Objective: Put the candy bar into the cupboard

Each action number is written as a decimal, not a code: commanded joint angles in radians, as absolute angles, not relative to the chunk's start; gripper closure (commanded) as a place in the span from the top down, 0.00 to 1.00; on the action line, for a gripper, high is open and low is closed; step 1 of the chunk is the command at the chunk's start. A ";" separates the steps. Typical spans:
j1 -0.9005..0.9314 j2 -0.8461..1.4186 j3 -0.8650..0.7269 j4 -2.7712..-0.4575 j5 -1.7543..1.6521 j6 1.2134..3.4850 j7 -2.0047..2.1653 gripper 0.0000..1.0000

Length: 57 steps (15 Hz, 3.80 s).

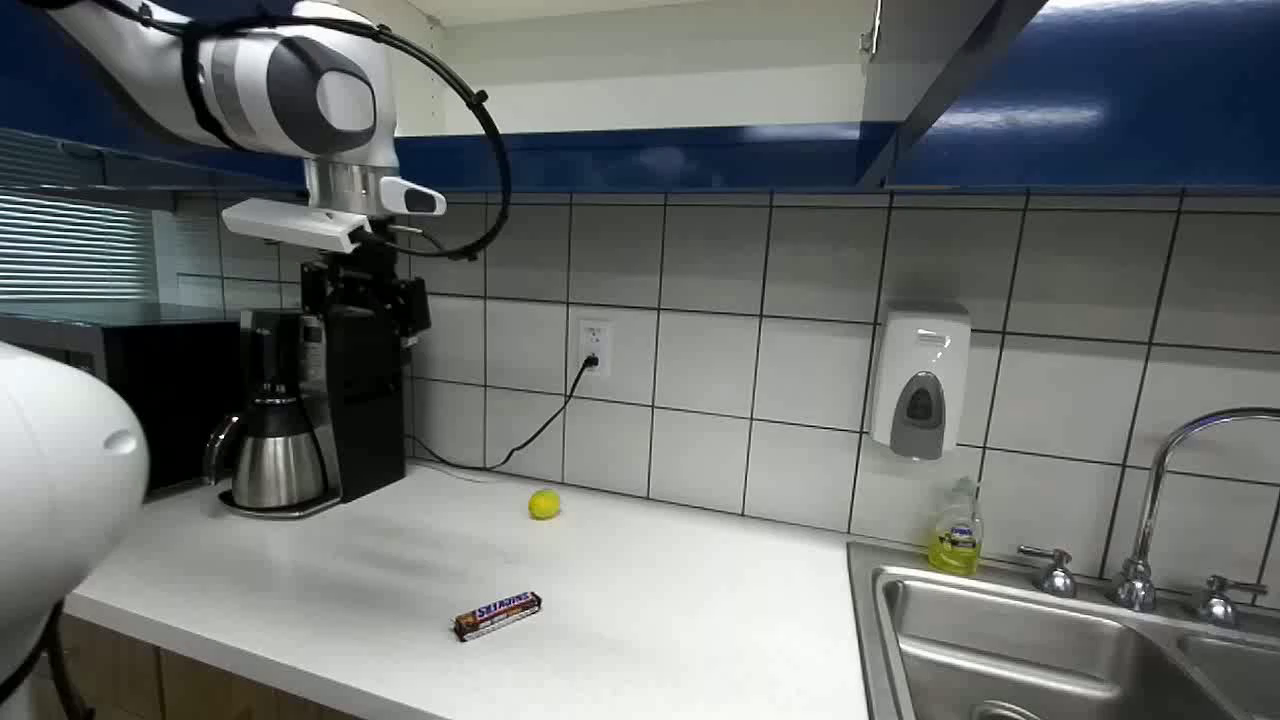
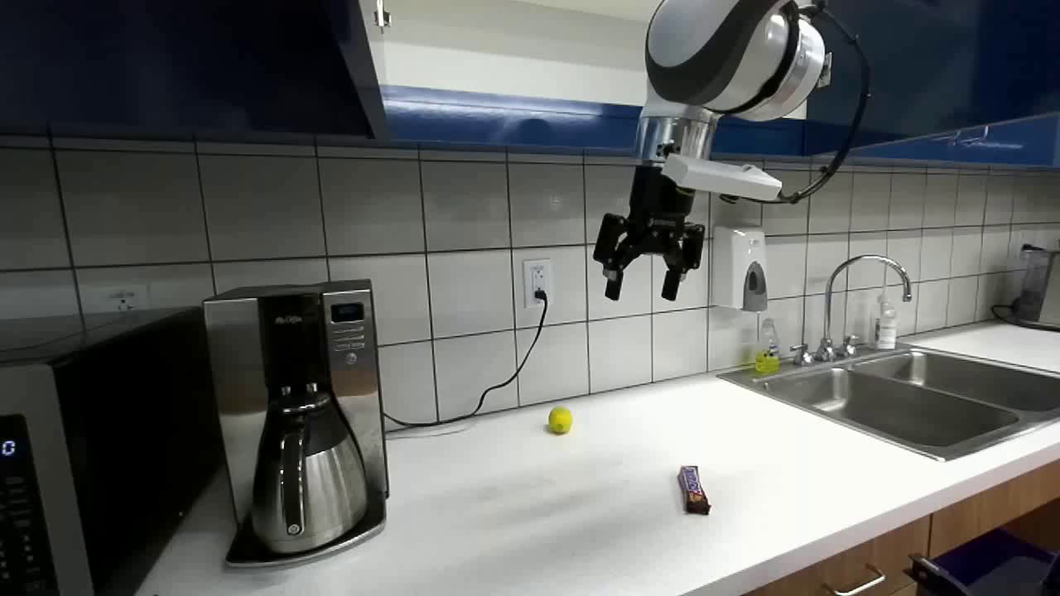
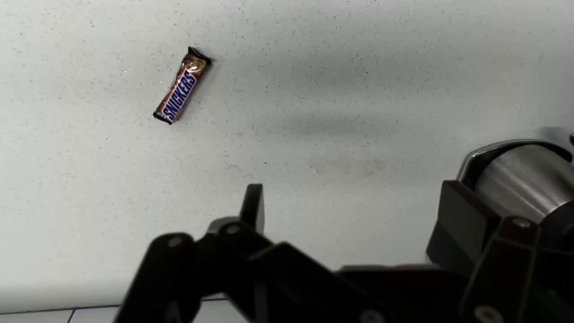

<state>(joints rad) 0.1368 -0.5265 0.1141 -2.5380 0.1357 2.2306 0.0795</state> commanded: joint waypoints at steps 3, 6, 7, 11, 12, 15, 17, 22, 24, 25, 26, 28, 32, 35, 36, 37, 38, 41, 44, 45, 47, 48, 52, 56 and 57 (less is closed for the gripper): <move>0.131 -0.522 0.118 -2.529 0.126 2.204 0.089 1.00; 0.111 -0.511 0.124 -2.519 0.097 2.127 0.119 1.00; 0.107 -0.509 0.123 -2.519 0.097 2.109 0.125 1.00; 0.091 -0.505 0.115 -2.530 0.102 2.123 0.142 1.00; 0.085 -0.494 0.112 -2.532 0.104 2.135 0.148 1.00; 0.068 -0.460 0.096 -2.541 0.118 2.161 0.158 1.00; 0.057 -0.439 0.084 -2.555 0.127 2.176 0.168 1.00; 0.035 -0.379 0.076 -2.601 0.127 2.238 0.217 1.00; 0.030 -0.349 0.076 -2.622 0.132 2.295 0.236 1.00; 0.029 -0.332 0.074 -2.630 0.134 2.326 0.244 1.00; 0.027 -0.312 0.072 -2.637 0.136 2.362 0.250 1.00; 0.019 -0.265 0.069 -2.648 0.129 2.438 0.274 1.00; 0.005 -0.159 0.056 -2.650 0.127 2.573 0.298 1.00; 0.001 -0.075 0.041 -2.634 0.130 2.648 0.297 1.00; 0.002 -0.046 0.036 -2.627 0.131 2.669 0.295 1.00; 0.003 -0.017 0.031 -2.620 0.132 2.687 0.294 1.00; 0.004 0.009 0.026 -2.615 0.134 2.706 0.292 1.00; 0.003 0.090 0.010 -2.589 0.143 2.748 0.286 1.00; 0.001 0.164 -0.004 -2.555 0.165 2.776 0.273 1.00; 0.000 0.187 -0.011 -2.541 0.162 2.782 0.279 1.00; 0.004 0.228 -0.018 -2.516 0.164 2.790 0.284 1.00; 0.008 0.245 -0.023 -2.505 0.160 2.795 0.292 1.00; 0.018 0.303 -0.031 -2.475 0.166 2.803 0.319 1.00; 0.023 0.341 -0.035 -2.457 0.169 2.801 0.345 1.00; 0.024 0.349 -0.037 -2.454 0.168 2.799 0.350 1.00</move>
